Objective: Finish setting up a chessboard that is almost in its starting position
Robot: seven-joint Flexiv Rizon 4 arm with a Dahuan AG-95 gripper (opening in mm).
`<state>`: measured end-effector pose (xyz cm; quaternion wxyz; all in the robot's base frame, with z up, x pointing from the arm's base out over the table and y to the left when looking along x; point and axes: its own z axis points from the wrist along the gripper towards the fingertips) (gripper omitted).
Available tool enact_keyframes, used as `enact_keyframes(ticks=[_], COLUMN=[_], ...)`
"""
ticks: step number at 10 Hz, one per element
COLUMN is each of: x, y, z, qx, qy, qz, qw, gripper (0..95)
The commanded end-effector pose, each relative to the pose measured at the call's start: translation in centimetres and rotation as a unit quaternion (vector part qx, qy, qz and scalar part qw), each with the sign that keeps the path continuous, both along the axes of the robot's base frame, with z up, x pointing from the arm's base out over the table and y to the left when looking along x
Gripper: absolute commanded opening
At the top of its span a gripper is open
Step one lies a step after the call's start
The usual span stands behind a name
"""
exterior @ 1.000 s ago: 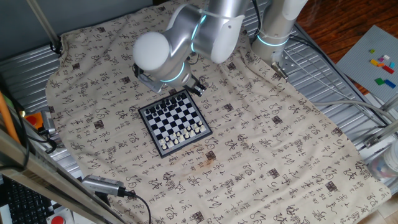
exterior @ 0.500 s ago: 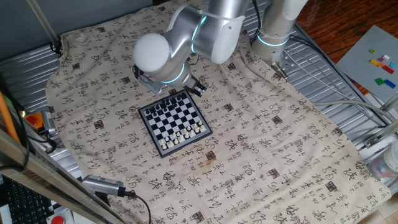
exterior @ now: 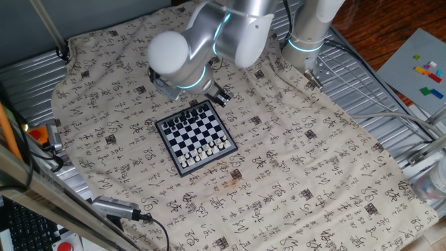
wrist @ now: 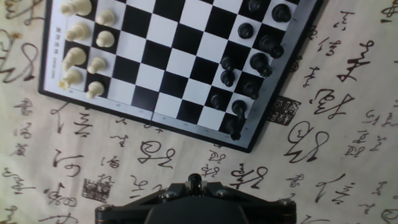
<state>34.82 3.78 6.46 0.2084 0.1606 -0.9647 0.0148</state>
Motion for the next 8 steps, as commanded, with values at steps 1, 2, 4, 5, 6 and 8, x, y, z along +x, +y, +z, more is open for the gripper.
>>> enact_keyframes(ticks=[1,2,4,5,6,8], x=[-0.1,-0.1,-0.1,-0.1,-0.1,-0.1], y=[0.3,0.5,0.5,0.5,0.6,0.9], z=[0.1,0.1,0.2,0.3,0.4,1.2], qx=[0.024,0.023,0.027,0.037,0.038,0.038], qy=[-0.007,-0.009,-0.009,-0.008,-0.008,-0.011], qz=[-0.017,-0.028,-0.051,-0.068,-0.071,-0.076], qw=[0.9995,0.9993,0.9983,0.9970,0.9967,0.9963], gripper=[0.0,0.0,0.0,0.0,0.0,0.0])
